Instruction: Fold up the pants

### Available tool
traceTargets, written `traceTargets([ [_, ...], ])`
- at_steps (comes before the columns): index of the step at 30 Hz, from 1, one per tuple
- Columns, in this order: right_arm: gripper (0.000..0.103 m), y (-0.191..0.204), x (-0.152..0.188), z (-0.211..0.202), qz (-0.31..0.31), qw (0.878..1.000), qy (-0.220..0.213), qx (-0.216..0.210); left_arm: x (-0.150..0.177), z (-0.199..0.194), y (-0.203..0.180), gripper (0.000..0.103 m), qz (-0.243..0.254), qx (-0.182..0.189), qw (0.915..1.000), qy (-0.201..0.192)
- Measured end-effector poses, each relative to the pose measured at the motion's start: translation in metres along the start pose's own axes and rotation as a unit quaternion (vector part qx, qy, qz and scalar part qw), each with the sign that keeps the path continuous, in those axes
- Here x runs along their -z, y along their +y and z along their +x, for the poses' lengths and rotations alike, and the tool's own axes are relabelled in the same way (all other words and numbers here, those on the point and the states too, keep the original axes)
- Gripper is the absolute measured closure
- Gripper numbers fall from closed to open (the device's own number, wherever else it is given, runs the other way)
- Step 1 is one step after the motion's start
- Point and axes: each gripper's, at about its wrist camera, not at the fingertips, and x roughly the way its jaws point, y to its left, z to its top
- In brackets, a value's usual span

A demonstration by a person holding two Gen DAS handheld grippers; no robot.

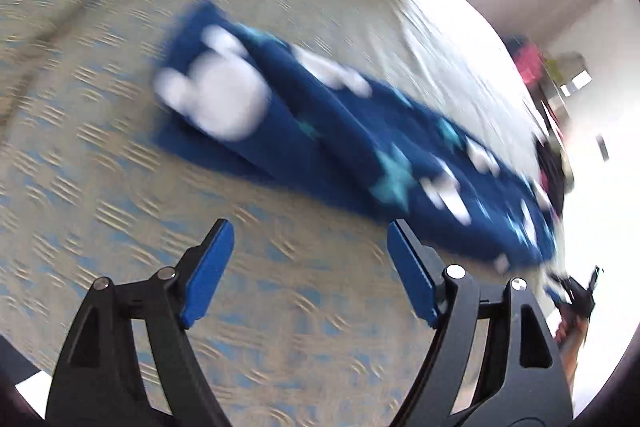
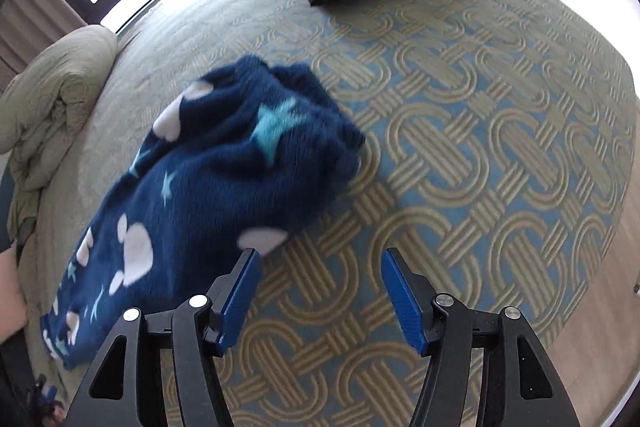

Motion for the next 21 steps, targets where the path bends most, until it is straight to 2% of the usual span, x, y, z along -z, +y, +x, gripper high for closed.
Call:
traceTargets([
  [2,0.039,0.002,0.013,0.009,0.000,1.000,0.019,-0.017,0.019,0.018,-0.040,0.024,0.050,0.039,0.9976,0.027],
  [5,0.039,0.006,0.014,0.020,0.021,0.998,0.024,-0.046,0.044,0.050,-0.109,0.024,0.131,0.100,0.9831,0.080],
  [8,0.039,0.011,0.002,0.030,0.045,0.996,0.025,-0.078,0.063,0.082,-0.175,0.024,0.216,0.114,0.9637,0.108],
  [11,0.039,0.018,-0.013,0.043,0.055,0.995,0.032,-0.083,0.076,0.114,-0.229,0.024,0.255,0.132,0.9479,0.138],
  [12,0.039,0.020,-0.017,0.048,0.058,0.994,0.032,-0.085,0.075,0.123,-0.240,0.024,0.258,0.135,0.9458,0.144],
  [14,0.039,0.022,-0.023,0.052,0.064,0.994,0.029,-0.088,0.072,0.146,-0.263,0.024,0.255,0.135,0.9461,0.147],
  [18,0.039,0.027,-0.028,0.055,0.050,0.995,0.019,-0.080,0.057,0.173,-0.290,0.024,0.199,0.135,0.9610,0.137],
  [19,0.039,0.029,-0.028,0.055,0.045,0.996,0.016,-0.076,0.050,0.171,-0.297,0.024,0.181,0.150,0.9641,0.124],
  [21,0.039,0.030,-0.026,0.053,0.040,0.996,0.014,-0.072,0.040,0.161,-0.309,0.024,0.170,0.178,0.9625,0.114],
])
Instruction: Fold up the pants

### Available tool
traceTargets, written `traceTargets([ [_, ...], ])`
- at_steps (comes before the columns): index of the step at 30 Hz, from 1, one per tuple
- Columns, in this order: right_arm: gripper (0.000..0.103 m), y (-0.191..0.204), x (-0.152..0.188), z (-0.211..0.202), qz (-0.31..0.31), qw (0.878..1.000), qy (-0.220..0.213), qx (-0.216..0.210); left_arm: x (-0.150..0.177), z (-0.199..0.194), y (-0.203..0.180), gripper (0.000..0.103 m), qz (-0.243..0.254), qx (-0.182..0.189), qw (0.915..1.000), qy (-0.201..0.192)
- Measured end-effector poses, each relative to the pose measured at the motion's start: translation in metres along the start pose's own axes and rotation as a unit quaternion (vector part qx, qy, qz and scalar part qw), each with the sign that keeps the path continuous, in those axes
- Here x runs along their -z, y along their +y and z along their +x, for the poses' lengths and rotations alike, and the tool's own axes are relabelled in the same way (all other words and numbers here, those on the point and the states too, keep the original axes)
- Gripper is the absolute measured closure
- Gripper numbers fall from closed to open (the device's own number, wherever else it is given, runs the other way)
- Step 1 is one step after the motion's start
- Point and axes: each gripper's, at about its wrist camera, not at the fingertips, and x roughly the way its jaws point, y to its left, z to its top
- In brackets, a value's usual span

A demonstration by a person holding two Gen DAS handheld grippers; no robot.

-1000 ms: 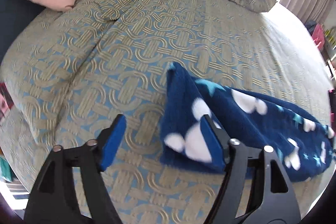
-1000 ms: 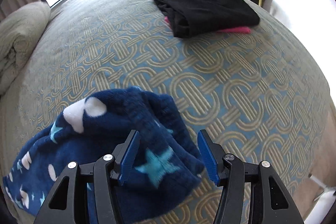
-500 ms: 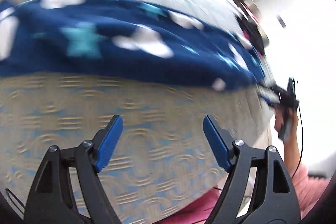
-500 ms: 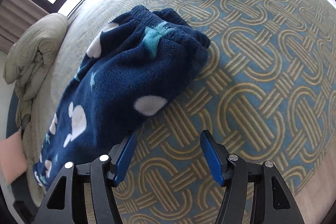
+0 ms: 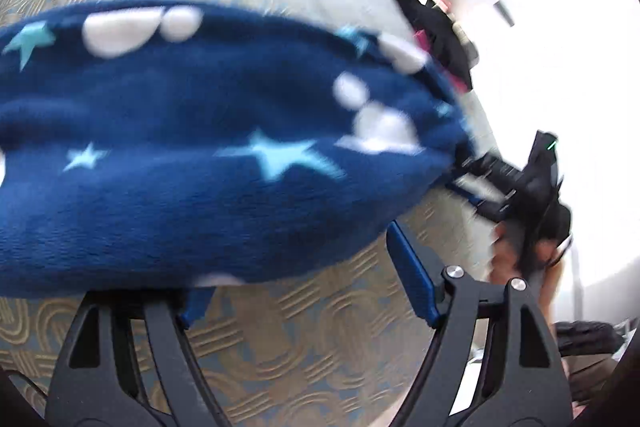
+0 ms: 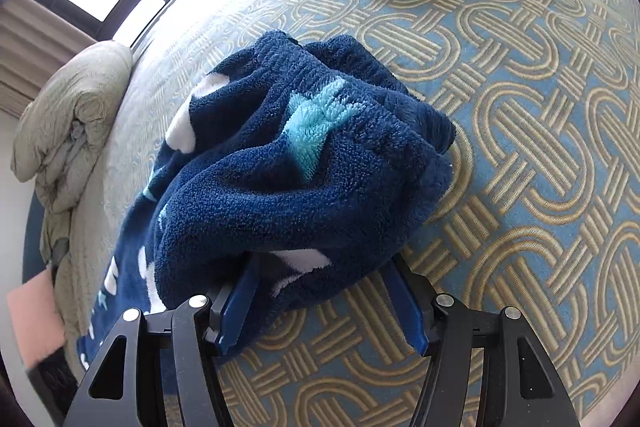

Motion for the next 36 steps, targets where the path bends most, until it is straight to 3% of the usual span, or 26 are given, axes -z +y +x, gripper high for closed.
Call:
traceTargets([
  [5,0.039,-0.006,-0.008,-0.011,-0.013,1.000,-0.015,0.007,-0.046,-0.022,-0.023,0.024,0.006,0.004,0.9994,-0.035],
  [9,0.039,-0.012,-0.016,-0.013,-0.003,1.000,-0.017,0.002,-0.068,-0.011,-0.017,0.024,-0.009,-0.009,0.9998,-0.014],
  [12,0.039,-0.012,-0.014,-0.014,-0.005,1.000,-0.018,0.001,-0.058,0.000,-0.017,0.024,-0.003,-0.009,0.9999,0.006],
  [16,0.039,-0.027,-0.008,-0.021,-0.004,1.000,-0.016,-0.002,-0.020,0.008,-0.011,0.024,0.001,0.018,0.9983,0.055],
  [19,0.039,-0.046,-0.002,-0.030,0.009,1.000,-0.015,-0.007,-0.004,0.018,-0.012,0.024,0.007,0.011,0.9973,0.073],
  [23,0.039,-0.060,-0.005,-0.034,0.022,1.000,-0.013,-0.009,-0.001,0.035,-0.032,0.024,0.043,-0.013,0.9965,0.071],
  [28,0.033,-0.075,-0.011,-0.024,0.084,0.995,0.003,-0.060,-0.013,0.049,-0.061,0.022,0.080,-0.057,0.9943,0.041],
  [32,0.030,-0.067,-0.015,-0.017,0.097,0.993,-0.002,-0.069,-0.020,0.050,-0.057,0.022,0.082,-0.059,0.9941,0.040],
  [36,0.030,-0.049,-0.013,-0.020,0.088,0.992,0.005,-0.093,-0.019,0.044,-0.048,0.037,0.082,-0.046,0.9944,0.049],
])
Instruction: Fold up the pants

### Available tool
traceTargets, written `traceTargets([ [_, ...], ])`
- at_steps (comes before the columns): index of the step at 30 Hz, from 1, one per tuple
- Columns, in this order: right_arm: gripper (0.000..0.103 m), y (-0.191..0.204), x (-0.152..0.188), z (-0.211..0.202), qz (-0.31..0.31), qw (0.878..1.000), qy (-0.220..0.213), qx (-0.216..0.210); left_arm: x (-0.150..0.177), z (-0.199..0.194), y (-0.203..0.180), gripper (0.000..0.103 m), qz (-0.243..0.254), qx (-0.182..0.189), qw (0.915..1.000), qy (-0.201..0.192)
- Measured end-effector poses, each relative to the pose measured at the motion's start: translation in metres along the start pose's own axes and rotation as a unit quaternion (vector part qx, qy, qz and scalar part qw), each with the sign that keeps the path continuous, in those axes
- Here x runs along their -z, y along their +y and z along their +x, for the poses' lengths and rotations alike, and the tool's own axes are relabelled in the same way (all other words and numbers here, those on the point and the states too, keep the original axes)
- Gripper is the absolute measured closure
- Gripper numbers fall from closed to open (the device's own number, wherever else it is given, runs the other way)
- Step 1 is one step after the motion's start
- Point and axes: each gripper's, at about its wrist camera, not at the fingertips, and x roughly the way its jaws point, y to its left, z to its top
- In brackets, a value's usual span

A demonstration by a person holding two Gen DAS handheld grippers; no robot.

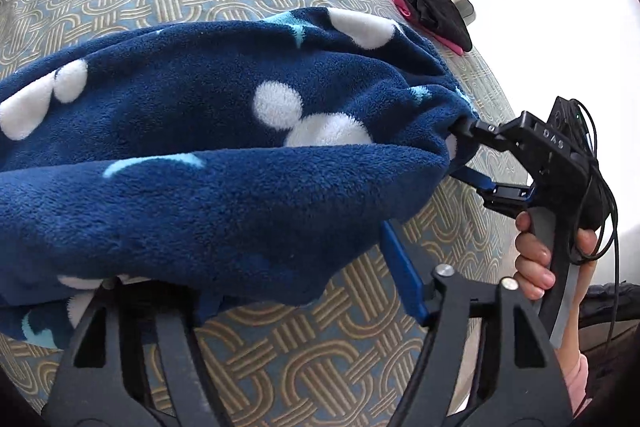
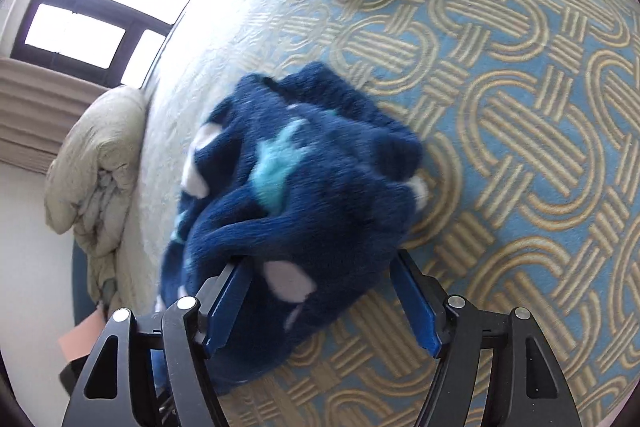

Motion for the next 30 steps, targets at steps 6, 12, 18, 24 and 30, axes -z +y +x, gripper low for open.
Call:
traceTargets([
  [6,0.041,0.009,-0.003,0.015,0.010,0.999,-0.005,0.031,0.000,0.001,0.018,0.031,-0.052,0.013,0.9985,-0.001],
  [12,0.088,0.027,-0.005,0.000,-0.029,0.999,-0.028,0.033,0.012,0.000,-0.001,0.078,-0.003,-0.001,0.9996,0.029],
  [18,0.088,0.050,0.011,-0.035,-0.098,0.992,-0.033,0.077,0.053,-0.055,-0.028,0.081,0.054,0.021,0.9983,0.007],
  [24,0.088,0.043,0.041,-0.075,-0.121,0.987,-0.027,0.106,0.101,-0.096,-0.046,0.081,0.086,0.037,0.9955,0.018],
  [30,0.088,-0.009,0.073,-0.106,-0.080,0.989,-0.026,0.120,0.146,-0.086,-0.063,0.081,0.094,0.057,0.9918,0.066],
])
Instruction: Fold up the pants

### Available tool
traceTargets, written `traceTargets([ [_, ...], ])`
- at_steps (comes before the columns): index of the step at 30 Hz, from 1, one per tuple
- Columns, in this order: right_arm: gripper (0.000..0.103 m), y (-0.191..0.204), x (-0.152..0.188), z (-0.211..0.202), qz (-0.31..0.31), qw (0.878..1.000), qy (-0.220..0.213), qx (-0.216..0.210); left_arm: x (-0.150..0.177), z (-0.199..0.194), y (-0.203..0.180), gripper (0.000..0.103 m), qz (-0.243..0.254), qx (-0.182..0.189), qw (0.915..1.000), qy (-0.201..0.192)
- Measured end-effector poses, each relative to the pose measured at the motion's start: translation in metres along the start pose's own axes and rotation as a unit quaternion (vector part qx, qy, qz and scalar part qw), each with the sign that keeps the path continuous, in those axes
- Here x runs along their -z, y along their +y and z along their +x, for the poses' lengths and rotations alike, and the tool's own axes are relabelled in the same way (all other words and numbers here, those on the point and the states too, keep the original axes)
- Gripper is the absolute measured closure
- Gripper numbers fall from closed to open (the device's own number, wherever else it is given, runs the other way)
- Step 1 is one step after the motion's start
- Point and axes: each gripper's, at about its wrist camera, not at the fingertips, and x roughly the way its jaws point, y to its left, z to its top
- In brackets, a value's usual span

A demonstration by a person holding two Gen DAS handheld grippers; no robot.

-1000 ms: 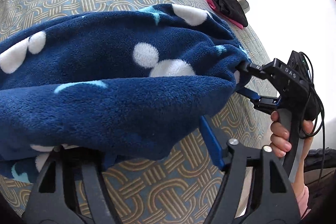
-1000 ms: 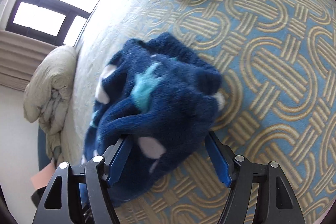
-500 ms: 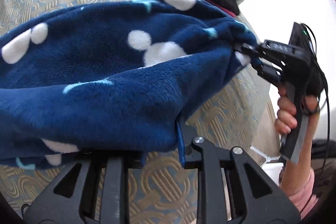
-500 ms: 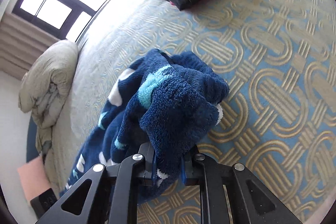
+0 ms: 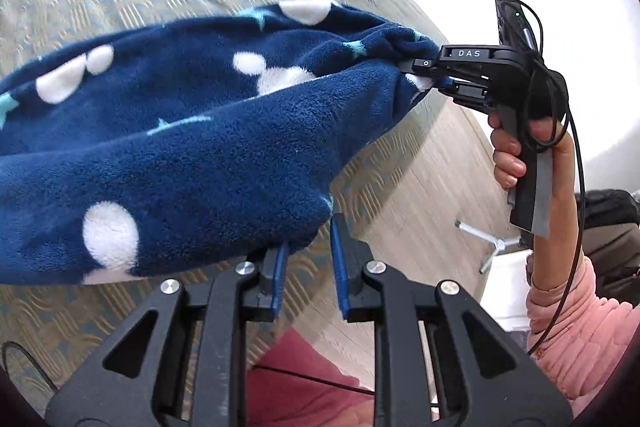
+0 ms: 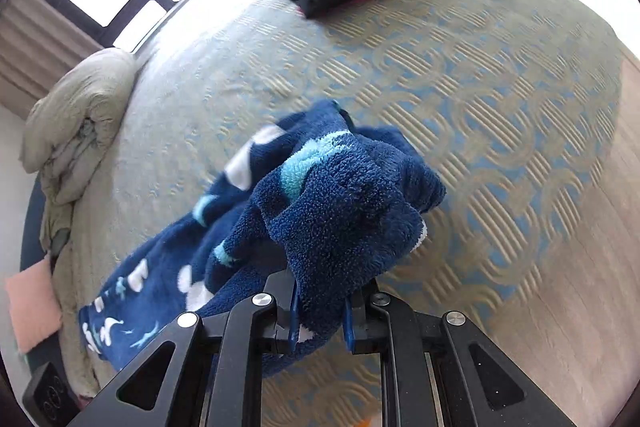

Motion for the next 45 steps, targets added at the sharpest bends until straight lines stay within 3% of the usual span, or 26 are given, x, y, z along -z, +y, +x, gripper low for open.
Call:
traceTargets([
  [3,0.085,-0.042,0.022,0.015,0.044,0.999,0.023,-0.007,0.014,0.023,-0.008,0.081,0.016,-0.019,0.9992,0.033],
  [6,0.069,-0.073,0.039,0.034,0.080,0.995,0.063,0.001,0.021,0.035,0.003,0.081,0.010,-0.035,0.9974,0.062],
  [8,0.060,-0.078,0.047,0.025,0.096,0.994,0.046,-0.008,0.027,0.026,0.024,0.076,-0.034,-0.016,0.9972,0.064],
  [9,0.053,-0.075,0.047,0.017,0.088,0.995,0.039,0.016,0.029,0.019,0.030,0.071,-0.044,-0.016,0.9973,0.057],
  [10,0.052,-0.068,0.047,0.006,0.068,0.996,0.018,0.045,0.035,0.007,0.040,0.057,-0.051,-0.022,0.9974,0.045],
  [11,0.052,-0.061,0.046,-0.003,0.047,0.997,0.000,0.067,0.043,-0.009,0.051,0.044,-0.056,-0.039,0.9973,0.028],
  [13,0.052,-0.033,0.043,-0.027,-0.012,0.991,-0.055,0.121,0.058,-0.044,0.073,0.041,-0.069,-0.086,0.9938,-0.013],
  [15,0.050,0.002,0.044,-0.045,-0.071,0.984,-0.106,0.125,0.076,-0.074,0.096,0.040,-0.092,-0.122,0.9878,-0.033],
  [18,0.038,0.059,0.053,-0.051,-0.156,0.974,-0.141,0.086,0.103,-0.127,0.155,0.040,-0.181,-0.177,0.9638,-0.082],
  [20,0.036,0.114,0.065,-0.039,-0.219,0.963,-0.151,0.040,0.130,-0.165,0.199,0.040,-0.266,-0.203,0.9343,-0.122],
  [23,0.036,0.186,0.082,-0.010,-0.268,0.956,-0.118,-0.016,0.167,-0.208,0.256,0.040,-0.369,-0.197,0.8898,-0.183],
  [25,0.037,0.231,0.091,0.014,-0.297,0.950,-0.072,-0.061,0.181,-0.226,0.282,0.040,-0.397,-0.195,0.8740,-0.201],
  [27,0.039,0.266,0.101,0.036,-0.339,0.937,-0.030,-0.072,0.193,-0.237,0.308,0.040,-0.423,-0.195,0.8593,-0.211],
  [30,0.039,0.299,0.111,0.063,-0.403,0.914,-0.007,-0.055,0.203,-0.246,0.340,0.039,-0.442,-0.183,0.8513,-0.216],
  [34,0.040,0.326,0.105,0.098,-0.508,0.860,0.021,-0.031,0.208,-0.251,0.361,0.038,-0.435,-0.178,0.8541,-0.222],
  [38,0.040,0.351,0.101,0.124,-0.549,0.826,0.096,-0.087,0.210,-0.251,0.369,0.036,-0.425,-0.186,0.8581,-0.220],
  [43,0.041,0.395,0.132,0.160,-0.626,0.755,0.161,-0.106,0.199,-0.238,0.367,0.036,-0.431,-0.192,0.8558,-0.213],
  [44,0.045,0.401,0.138,0.171,-0.633,0.749,0.169,-0.099,0.199,-0.238,0.368,0.036,-0.431,-0.193,0.8554,-0.212],
  [45,0.059,0.405,0.141,0.185,-0.638,0.744,0.180,-0.084,0.199,-0.238,0.367,0.036,-0.430,-0.194,0.8558,-0.212],
])
